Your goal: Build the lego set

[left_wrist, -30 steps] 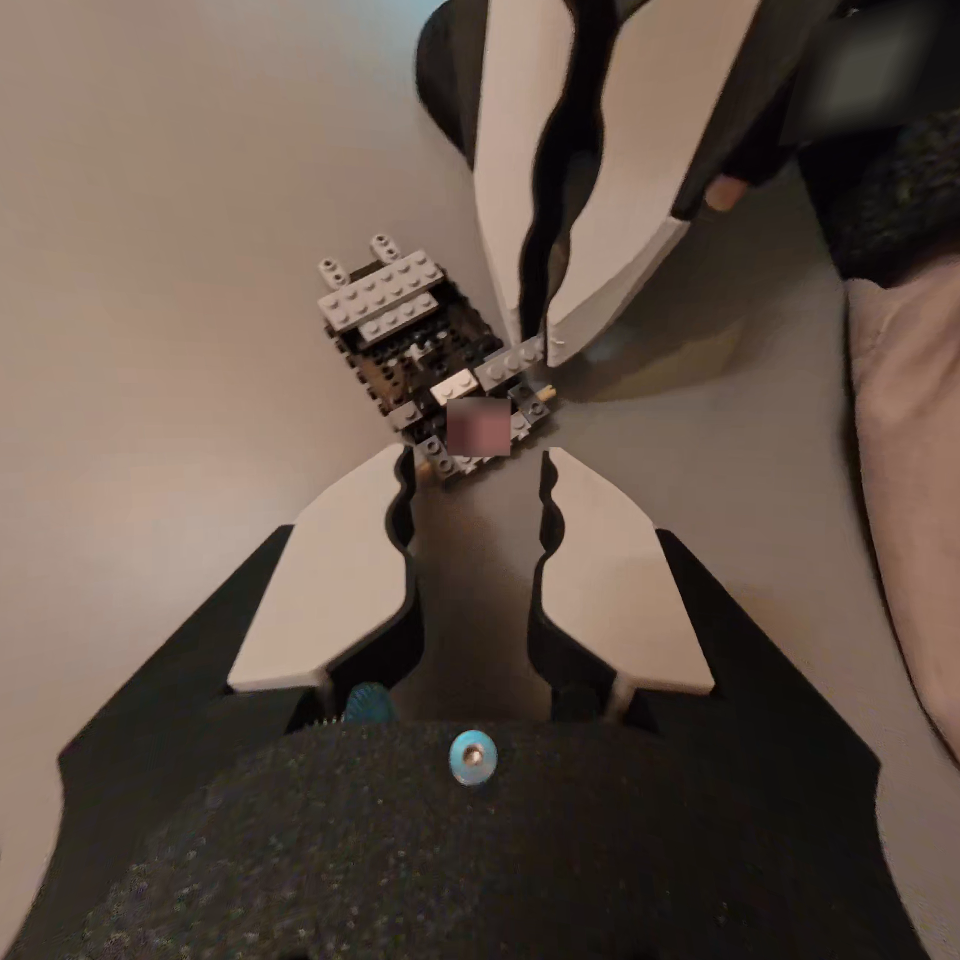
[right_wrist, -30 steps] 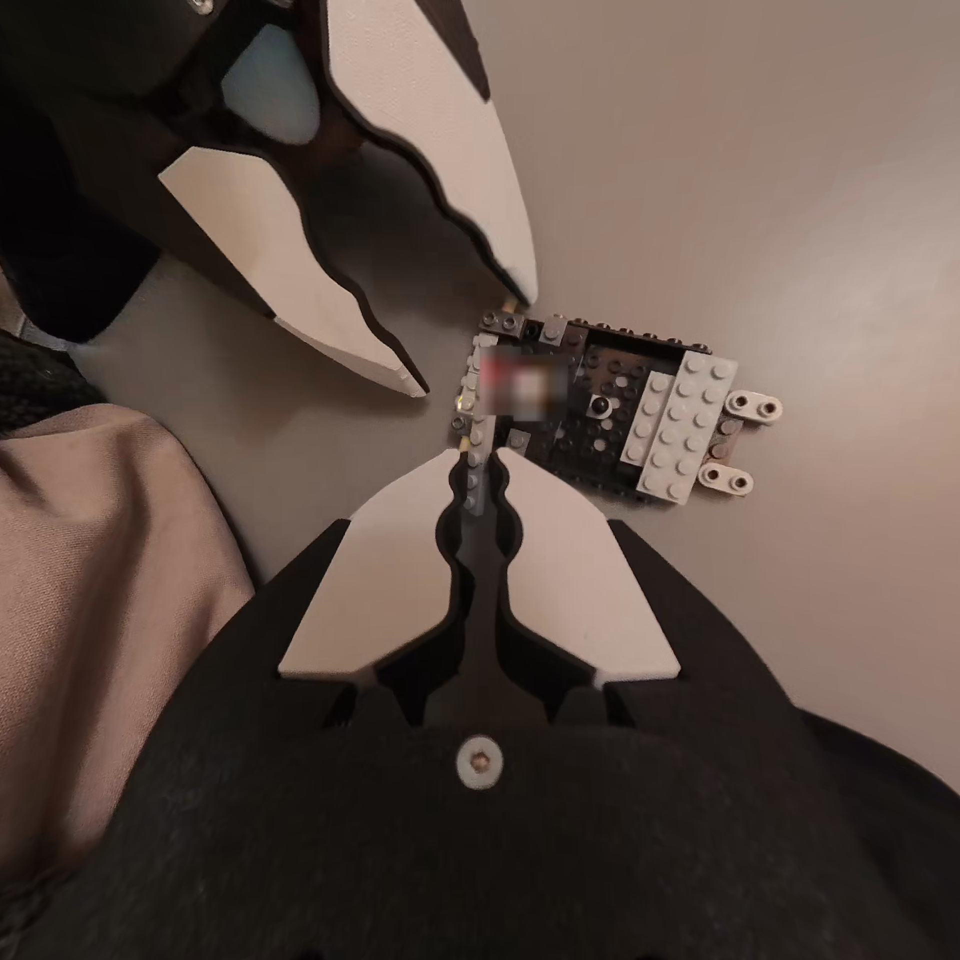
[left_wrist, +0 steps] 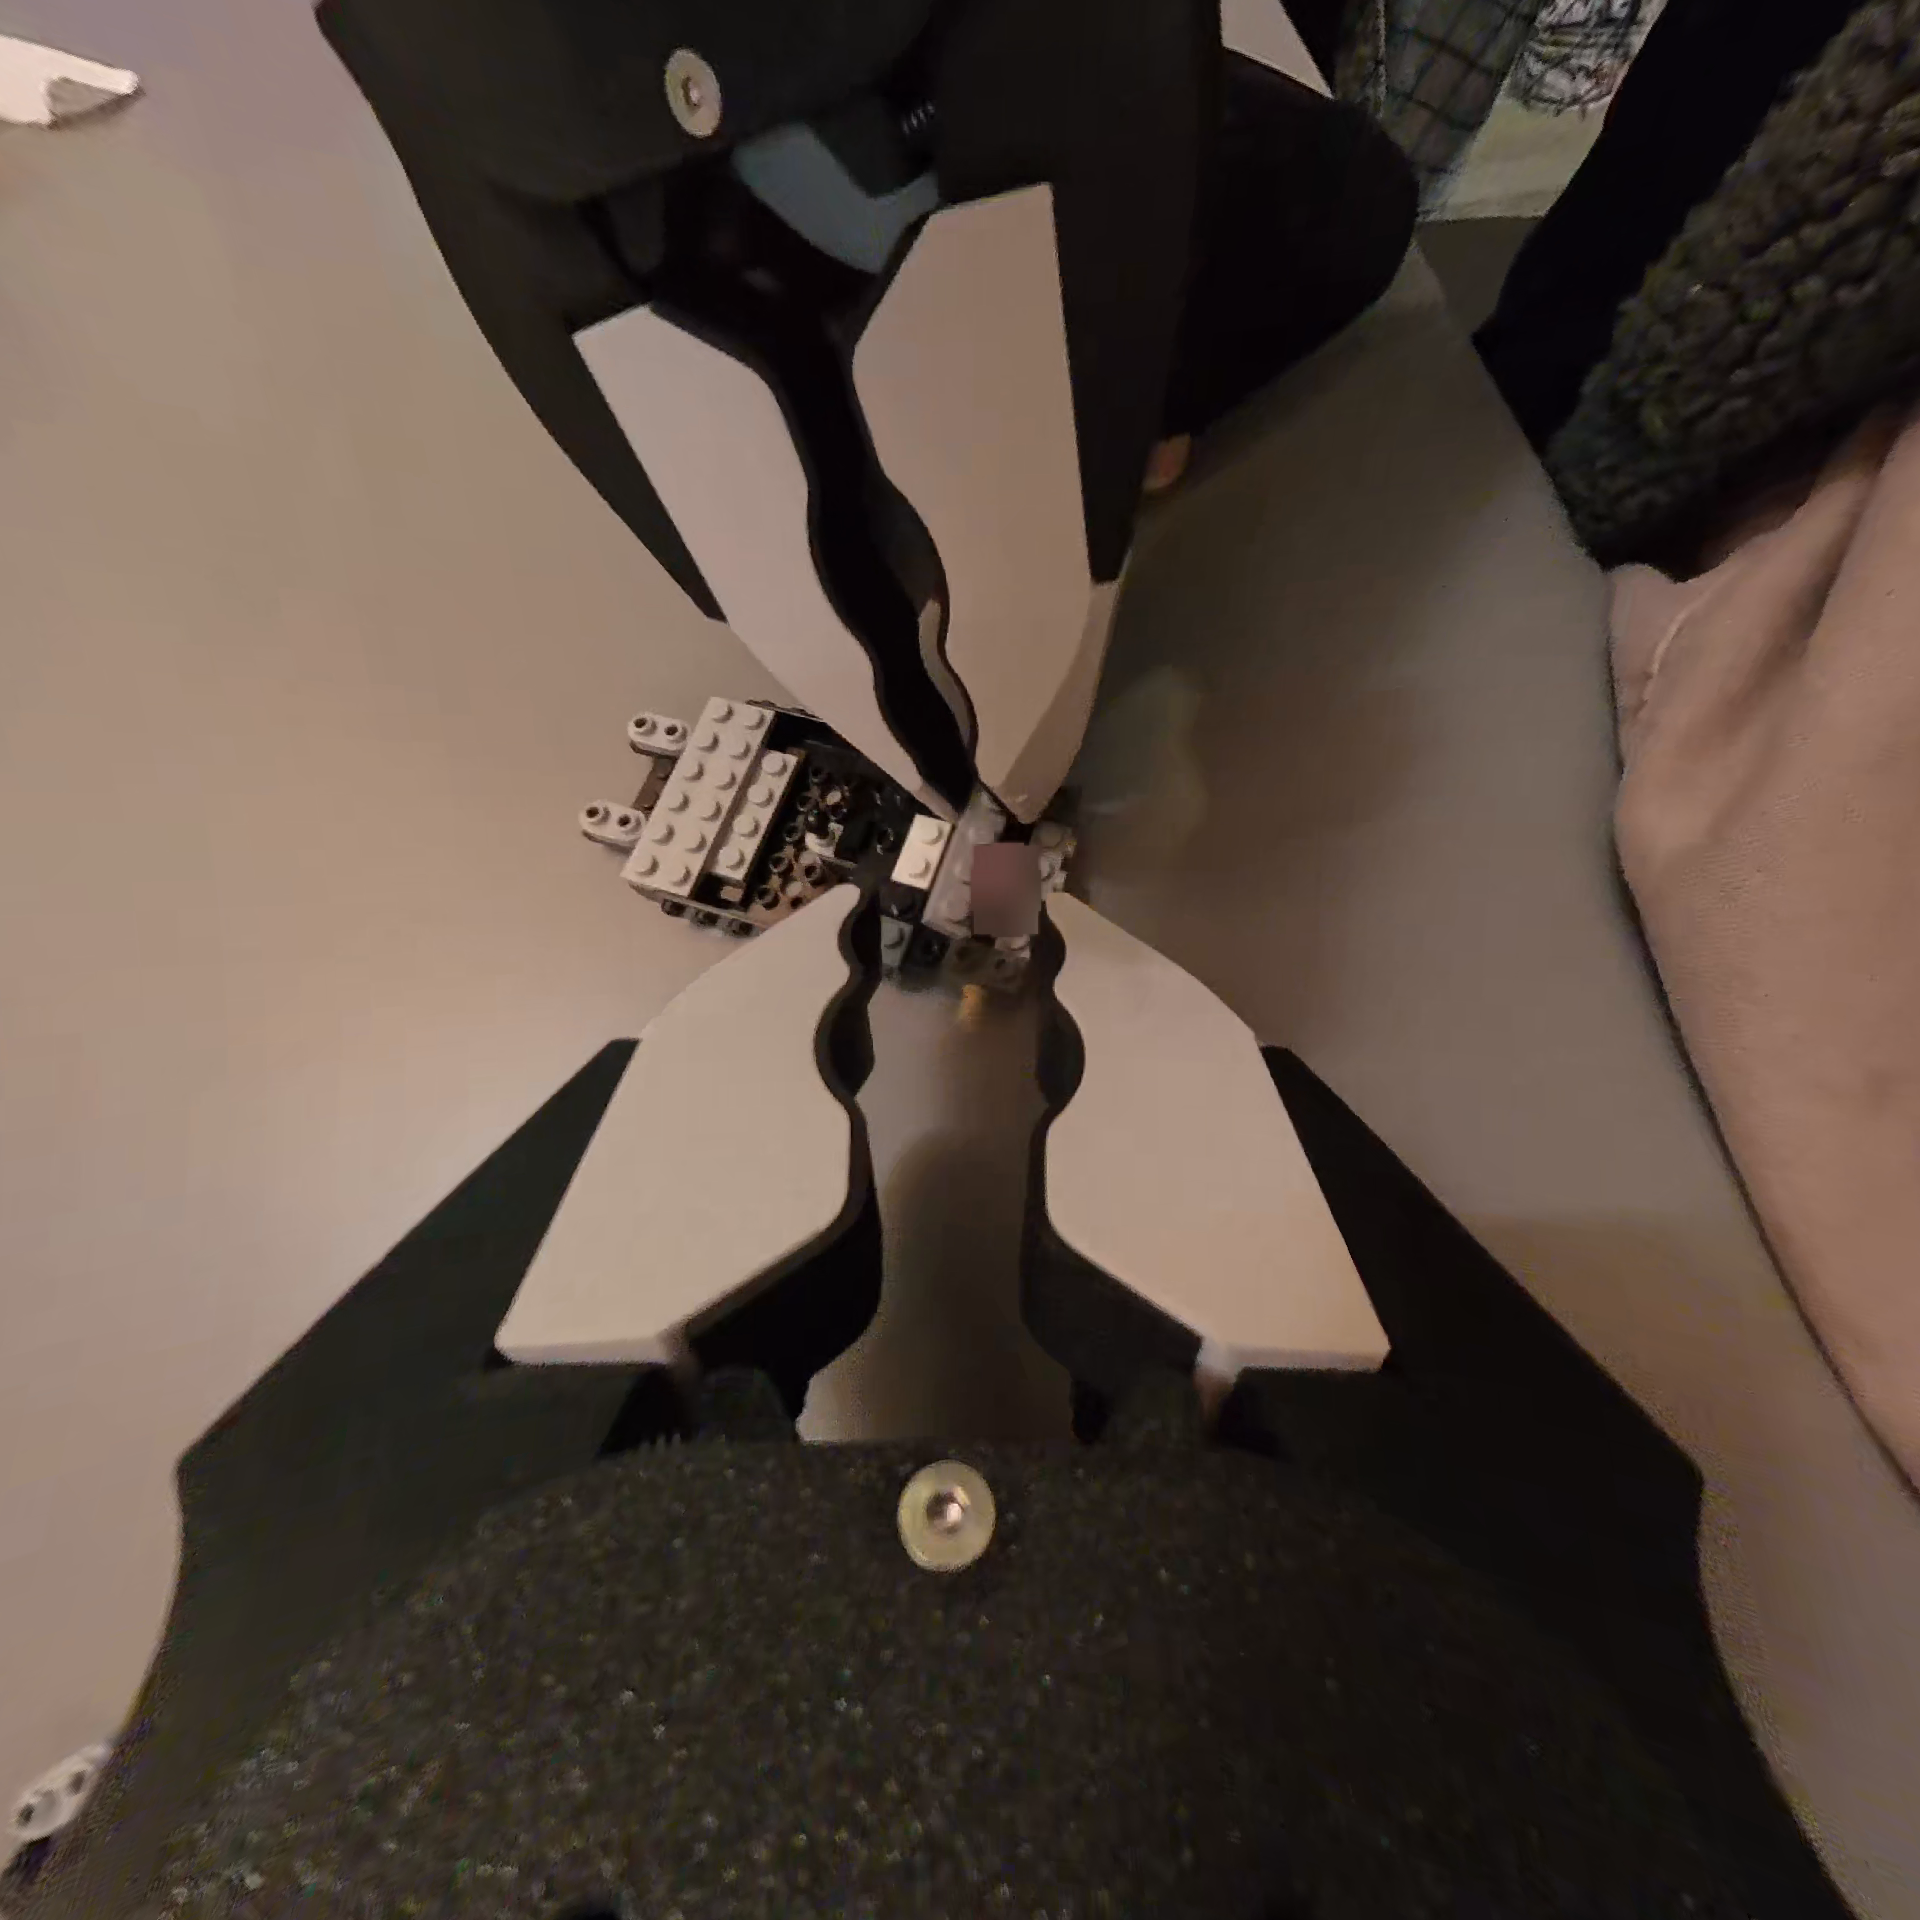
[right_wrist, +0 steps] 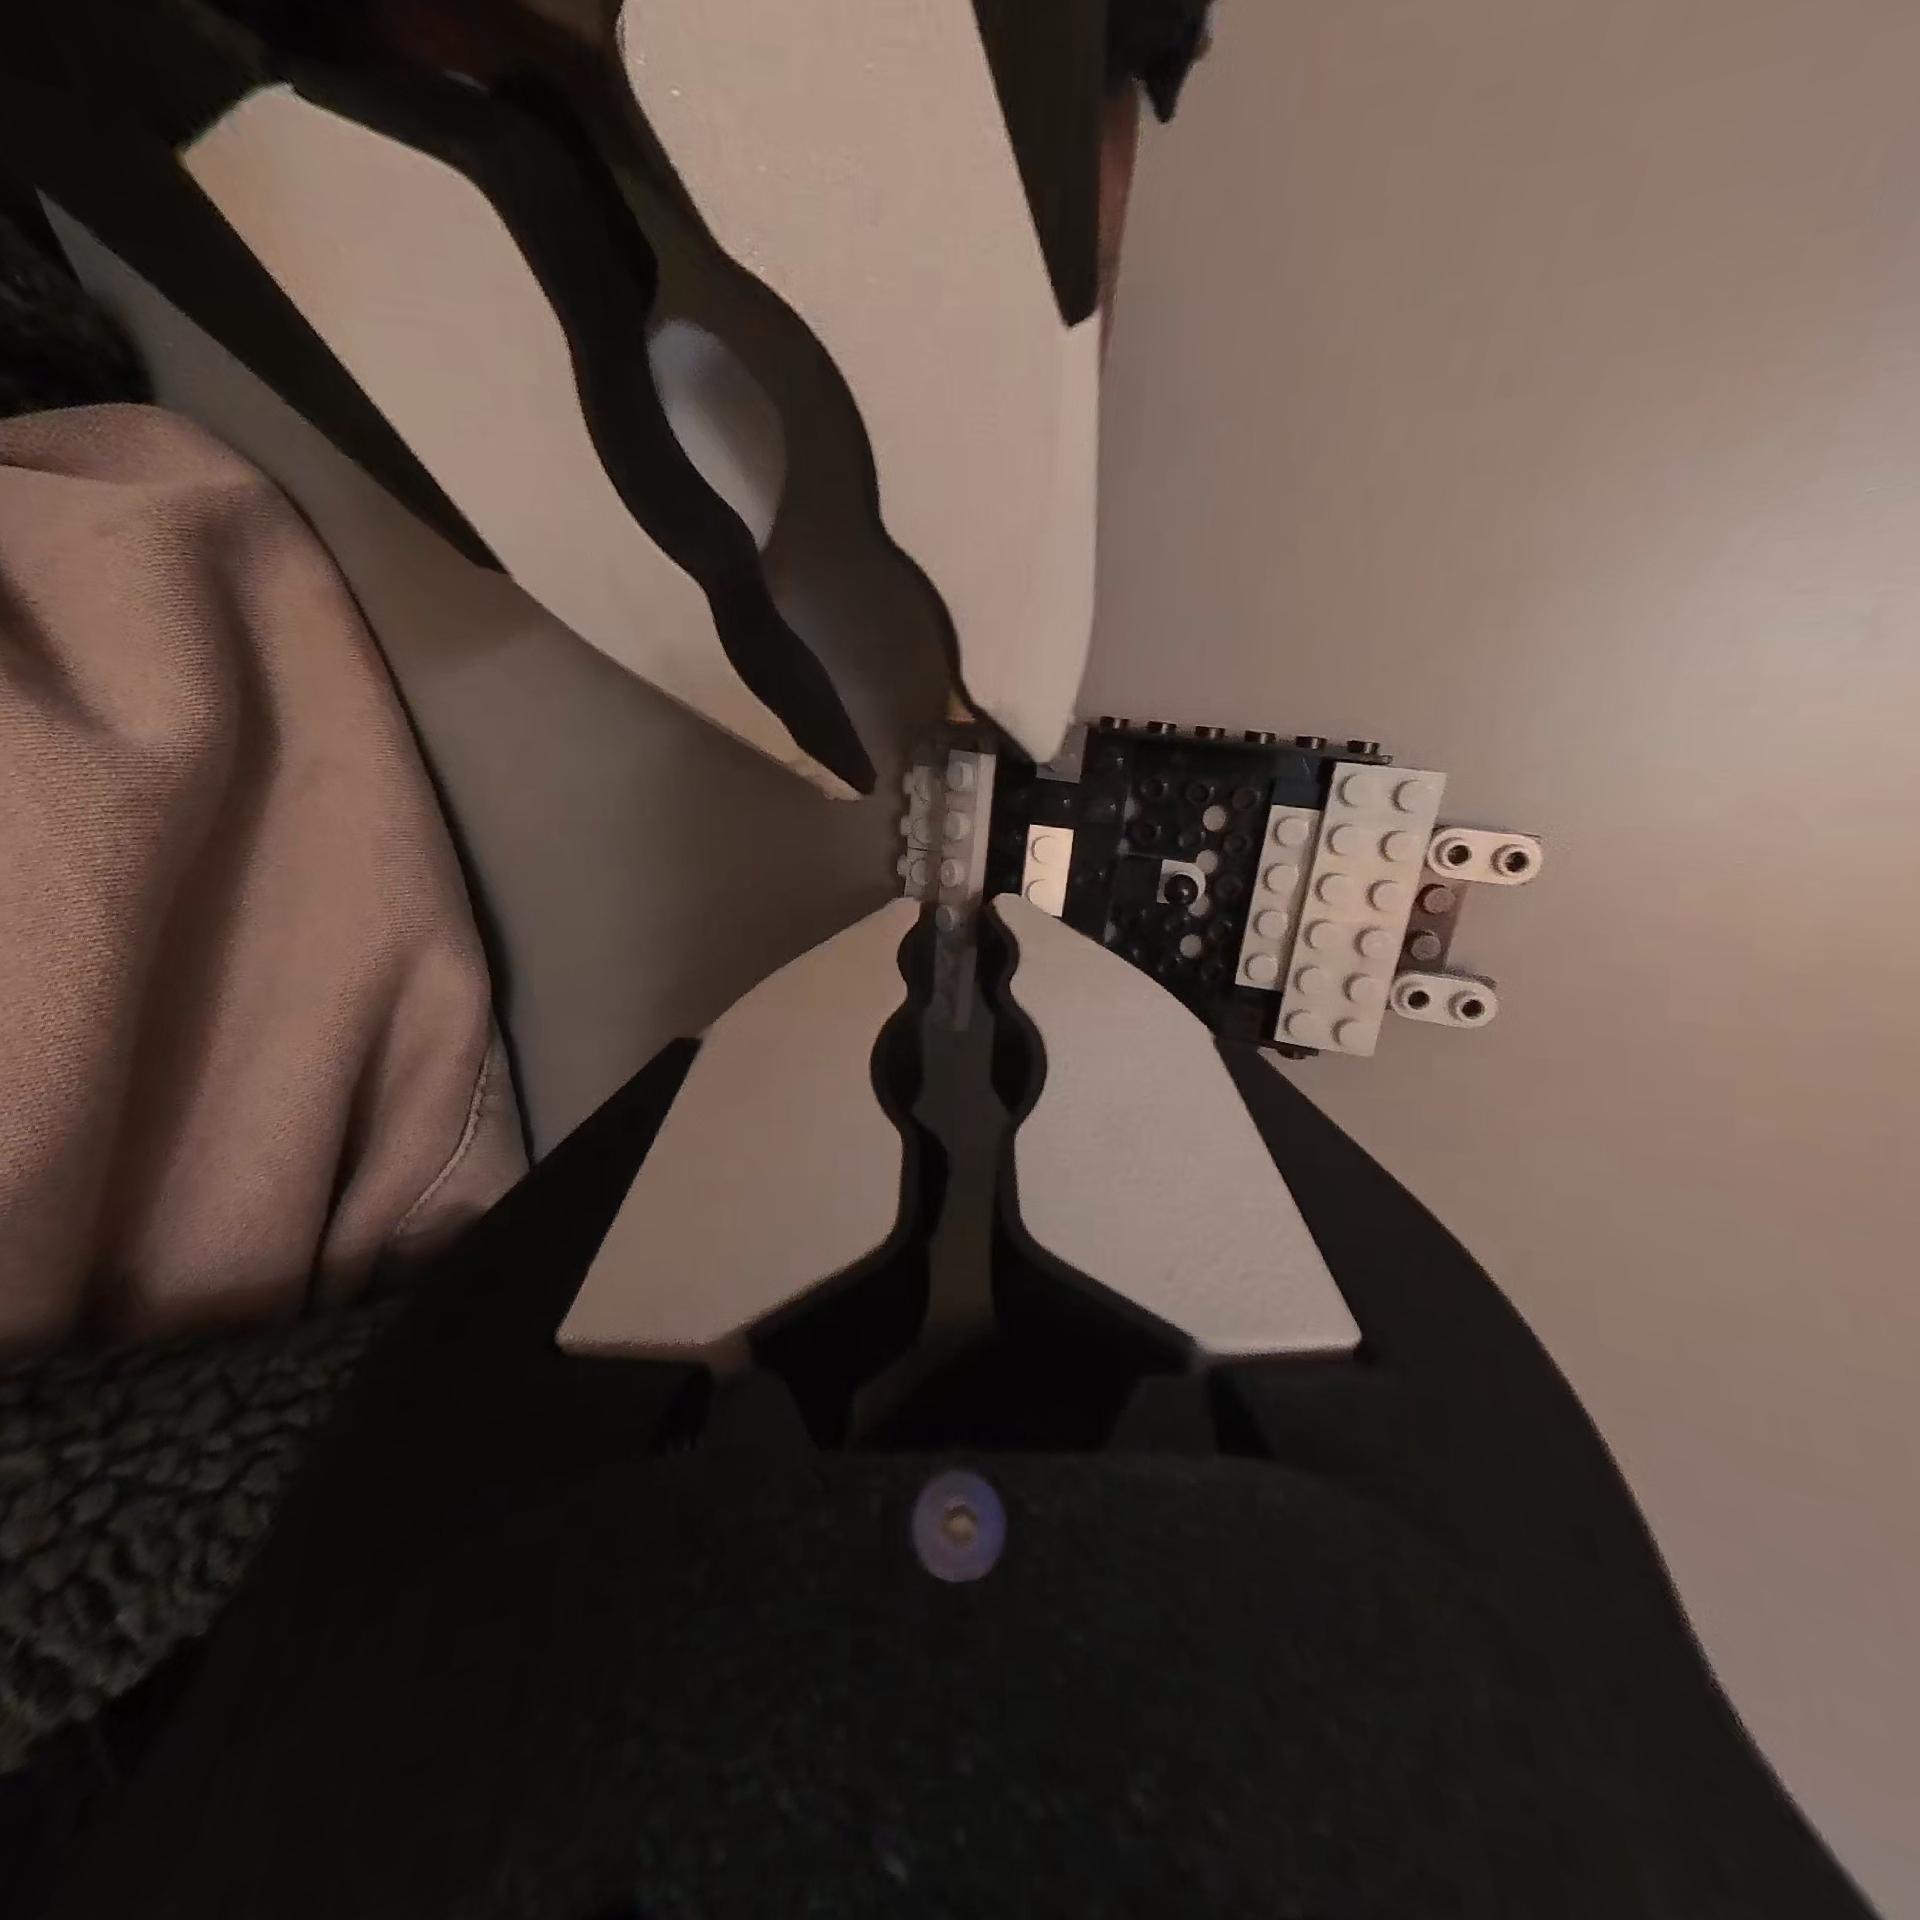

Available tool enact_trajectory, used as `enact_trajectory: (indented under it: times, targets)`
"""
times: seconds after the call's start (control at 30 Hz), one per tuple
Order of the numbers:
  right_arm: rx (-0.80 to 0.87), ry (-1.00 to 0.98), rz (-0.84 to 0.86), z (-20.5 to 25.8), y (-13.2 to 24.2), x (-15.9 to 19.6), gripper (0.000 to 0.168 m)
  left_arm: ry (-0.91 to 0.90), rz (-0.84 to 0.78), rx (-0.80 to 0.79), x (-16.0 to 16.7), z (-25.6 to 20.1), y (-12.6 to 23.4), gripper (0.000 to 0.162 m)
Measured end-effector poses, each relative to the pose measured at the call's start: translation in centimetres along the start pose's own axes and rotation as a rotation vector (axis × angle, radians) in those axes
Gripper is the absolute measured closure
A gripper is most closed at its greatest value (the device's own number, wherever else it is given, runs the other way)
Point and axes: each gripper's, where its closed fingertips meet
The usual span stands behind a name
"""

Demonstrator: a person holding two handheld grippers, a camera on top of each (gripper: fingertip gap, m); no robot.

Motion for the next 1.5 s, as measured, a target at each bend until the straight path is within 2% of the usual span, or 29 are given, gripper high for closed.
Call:
enact_trajectory:
  times: [0.23, 0.3, 0.43, 0.57, 0.7, 0.87, 1.0, 1.33, 1.5]
  targets:
    - [-0.038, -0.02, -0.028, -0.1, 0.1, -0.1, 0.161, -0.189, 0.012, -0.01, 0.0, 0.0, -0.4, 0.148]
    - [-0.043, -0.02, -0.029, -0.2, 0.2, -0.1, 0.161, -0.206, 0.019, -0.019, 0.1, 0.3, -0.5, 0.154]
    - [-0.056, -0.023, -0.042, -0.3, 0.3, -0.2, 0.161, -0.234, 0.035, -0.02, 0.2, 0.5, -0.6, 0.155]
    - [-0.026, -0.002, -0.08, -0.7, 0.7, -0.1, 0.156, -0.146, 0.038, 0.024, 0.2, 0.5, -0.4, 0.155]
    - [0.064, 0.127, -0.177, -0.8, 1.8, 0.4, 0.155, -0.036, 0.056, 0.099, 0.5, 0.2, 0.0, 0.156]
    - [0.164, 0.226, -0.301, -0.1, 1.7, 0.9, 0.149, 0.001, 0.077, 0.139, 0.8, 0.2, -0.1, 0.156]
    - [0.253, 0.241, -0.365, -0.4, 1.3, 1.1, 0.151, 0.035, 0.096, 0.178, 1.0, 0.0, -0.4, 0.156]
    - [0.233, 0.195, -0.384, -0.5, 0.5, 1.1, 0.164, 0.055, 0.116, 0.198, 1.2, -0.1, -0.4, 0.155]
    - [0.22, 0.18, -0.383, -0.4, 0.4, 1.0, 0.164, 0.063, 0.112, 0.195, 1.3, 0.0, -0.2, 0.153]
Point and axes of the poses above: each gripper's, where its closed fingertips meet, y back along the fingers, x out of its underside, z = x × y across the jaws, and after that the axes turned 5 degrees about -z, right-handed
